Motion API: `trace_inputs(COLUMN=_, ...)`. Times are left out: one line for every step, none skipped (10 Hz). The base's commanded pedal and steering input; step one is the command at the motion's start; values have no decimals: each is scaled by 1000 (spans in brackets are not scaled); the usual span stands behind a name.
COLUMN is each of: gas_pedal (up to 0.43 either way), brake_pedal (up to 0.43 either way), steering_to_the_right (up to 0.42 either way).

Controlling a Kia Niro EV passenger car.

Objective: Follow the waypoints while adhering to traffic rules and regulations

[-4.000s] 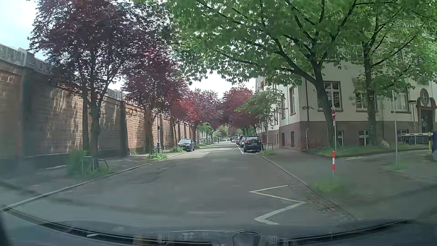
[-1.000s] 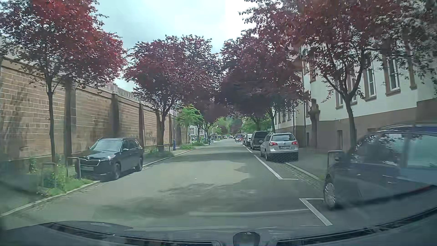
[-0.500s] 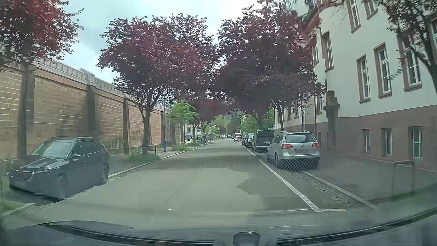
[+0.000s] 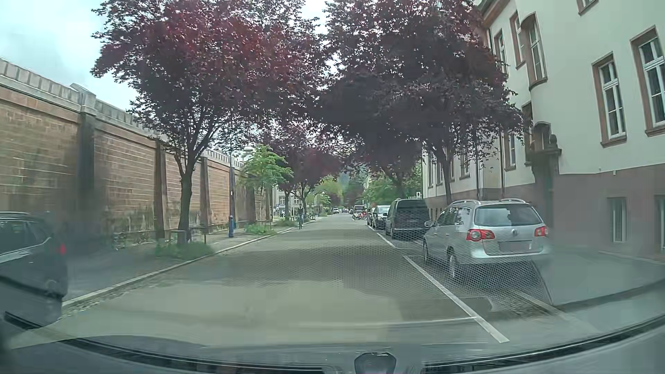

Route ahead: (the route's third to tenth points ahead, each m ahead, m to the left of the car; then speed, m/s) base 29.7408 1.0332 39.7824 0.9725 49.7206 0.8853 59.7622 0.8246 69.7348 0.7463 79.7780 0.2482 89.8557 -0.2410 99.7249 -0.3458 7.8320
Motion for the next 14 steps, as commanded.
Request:
trace_inputs(gas_pedal=59, brake_pedal=0, steering_to_the_right=4)
trace_inputs(gas_pedal=59, brake_pedal=0, steering_to_the_right=4)
trace_inputs(gas_pedal=59, brake_pedal=0, steering_to_the_right=4)
trace_inputs(gas_pedal=59, brake_pedal=0, steering_to_the_right=4)
trace_inputs(gas_pedal=59, brake_pedal=0, steering_to_the_right=2)
trace_inputs(gas_pedal=59, brake_pedal=0, steering_to_the_right=1)
trace_inputs(gas_pedal=59, brake_pedal=0, steering_to_the_right=1)
trace_inputs(gas_pedal=59, brake_pedal=0, steering_to_the_right=0)
trace_inputs(gas_pedal=59, brake_pedal=0, steering_to_the_right=-1)
trace_inputs(gas_pedal=59, brake_pedal=0, steering_to_the_right=-2)
trace_inputs(gas_pedal=59, brake_pedal=0, steering_to_the_right=-2)
trace_inputs(gas_pedal=59, brake_pedal=0, steering_to_the_right=-2)
trace_inputs(gas_pedal=59, brake_pedal=0, steering_to_the_right=-2)
trace_inputs(gas_pedal=59, brake_pedal=0, steering_to_the_right=-2)
